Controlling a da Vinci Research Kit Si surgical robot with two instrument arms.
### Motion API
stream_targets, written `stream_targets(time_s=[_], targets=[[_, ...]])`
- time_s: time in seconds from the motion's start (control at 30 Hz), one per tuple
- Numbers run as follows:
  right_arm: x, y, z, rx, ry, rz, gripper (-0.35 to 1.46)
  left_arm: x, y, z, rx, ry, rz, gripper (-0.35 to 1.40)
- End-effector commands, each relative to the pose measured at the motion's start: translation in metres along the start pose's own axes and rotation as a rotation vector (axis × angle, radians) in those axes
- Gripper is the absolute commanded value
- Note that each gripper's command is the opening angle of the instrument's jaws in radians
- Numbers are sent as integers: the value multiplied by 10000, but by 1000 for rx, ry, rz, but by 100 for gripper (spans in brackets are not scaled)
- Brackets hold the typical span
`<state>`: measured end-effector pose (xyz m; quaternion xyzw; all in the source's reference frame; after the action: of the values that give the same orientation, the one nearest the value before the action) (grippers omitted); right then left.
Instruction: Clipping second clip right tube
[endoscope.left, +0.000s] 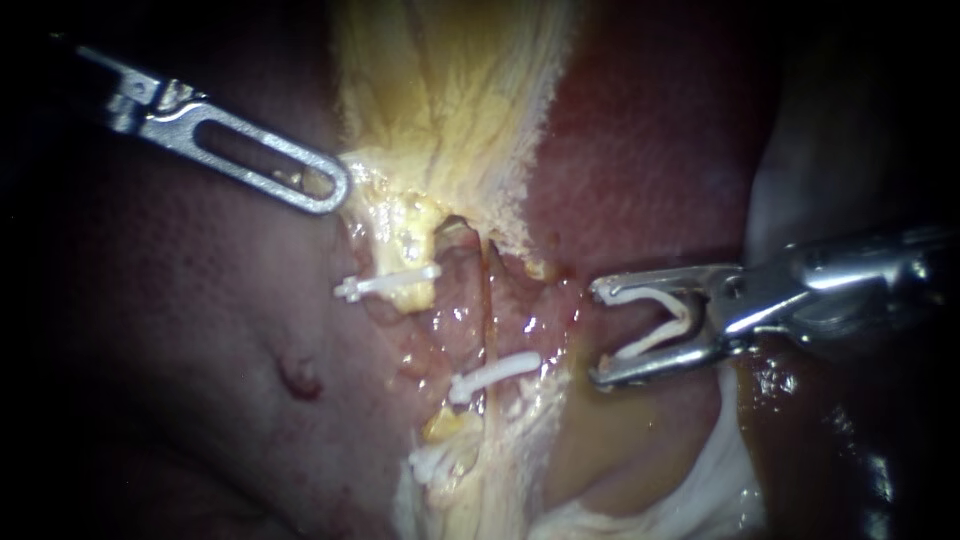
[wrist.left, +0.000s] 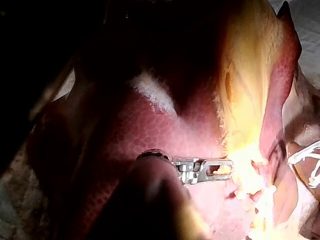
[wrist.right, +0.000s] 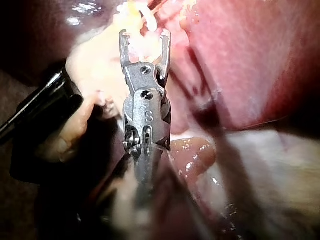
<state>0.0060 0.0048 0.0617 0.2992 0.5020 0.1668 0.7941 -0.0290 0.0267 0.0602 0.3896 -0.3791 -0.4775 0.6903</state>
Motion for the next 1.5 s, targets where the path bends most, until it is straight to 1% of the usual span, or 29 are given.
stream_targets(time_s=[0.03,0.2,0.37,0.5,0.57,0.77,0.93,1.07,1.2,1.3,1.5], targets=[[1,1,3,7,5,16,50,0,0,0,-1,0,0,-35],[7,4,16,31,43,86,50,-1,0,1,-1,0,-1,-35],[7,7,32,61,59,127,50,-1,0,2,-2,-1,-1,-35],[0,10,46,63,56,147,50,-1,0,3,-2,-1,-1,-35],[-4,14,52,60,56,157,50,-1,0,3,-2,-1,-1,-35],[-15,31,65,54,55,176,50,-1,-1,3,-2,-1,-1,-35],[-26,41,70,51,54,195,50,-1,-1,3,-2,-1,-1,-35],[-31,43,76,52,53,204,50,-1,-1,3,-2,-1,-1,-35],[-36,43,82,51,52,211,50,-1,-1,3,-2,-1,-1,-35],[-40,43,87,61,51,218,50,-1,-1,3,-2,-1,-1,-35],[-51,47,96,83,36,229,49,-1,-1,3,-2,-1,-1,-35]])
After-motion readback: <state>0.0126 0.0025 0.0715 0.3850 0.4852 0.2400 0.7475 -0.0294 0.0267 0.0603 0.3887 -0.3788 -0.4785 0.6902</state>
